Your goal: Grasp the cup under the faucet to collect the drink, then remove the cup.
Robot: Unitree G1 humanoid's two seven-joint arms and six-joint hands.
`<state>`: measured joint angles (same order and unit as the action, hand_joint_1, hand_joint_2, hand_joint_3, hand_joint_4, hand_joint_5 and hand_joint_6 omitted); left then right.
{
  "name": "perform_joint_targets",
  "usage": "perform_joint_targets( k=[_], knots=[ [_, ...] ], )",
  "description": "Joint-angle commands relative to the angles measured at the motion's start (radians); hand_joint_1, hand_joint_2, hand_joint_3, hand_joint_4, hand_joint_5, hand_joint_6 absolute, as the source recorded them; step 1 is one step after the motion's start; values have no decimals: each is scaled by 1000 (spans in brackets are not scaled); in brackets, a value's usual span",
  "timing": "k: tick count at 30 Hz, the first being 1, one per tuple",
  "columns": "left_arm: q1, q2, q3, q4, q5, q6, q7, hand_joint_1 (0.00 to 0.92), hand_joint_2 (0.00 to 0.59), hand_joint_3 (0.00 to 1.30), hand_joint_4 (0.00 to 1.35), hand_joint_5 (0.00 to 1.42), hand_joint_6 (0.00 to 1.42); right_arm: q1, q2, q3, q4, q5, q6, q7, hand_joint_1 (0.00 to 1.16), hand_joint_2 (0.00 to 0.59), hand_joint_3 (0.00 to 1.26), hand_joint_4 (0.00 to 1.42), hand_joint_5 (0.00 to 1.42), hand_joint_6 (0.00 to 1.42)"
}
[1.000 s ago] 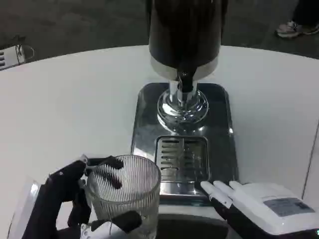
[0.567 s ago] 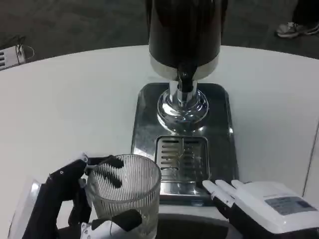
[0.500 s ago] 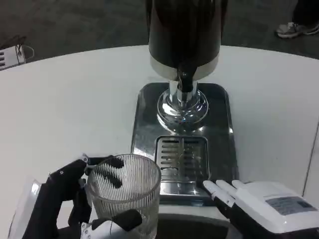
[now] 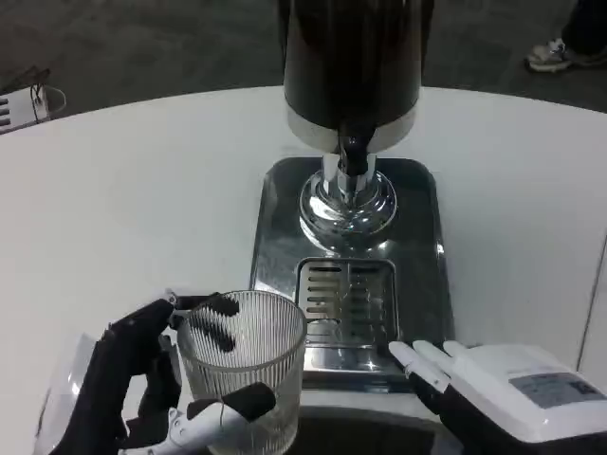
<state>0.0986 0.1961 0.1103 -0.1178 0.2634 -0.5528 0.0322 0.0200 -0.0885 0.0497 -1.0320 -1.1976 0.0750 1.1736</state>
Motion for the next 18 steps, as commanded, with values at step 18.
perform_joint_targets(
  k=[18],
  knots=[
    [-489,55,-78,541,224,-46,274,556,0,979,1086,1300,1424,31,13,-75,-15,72,-40,-39,552,421,0,0,0,0]
  ],
)
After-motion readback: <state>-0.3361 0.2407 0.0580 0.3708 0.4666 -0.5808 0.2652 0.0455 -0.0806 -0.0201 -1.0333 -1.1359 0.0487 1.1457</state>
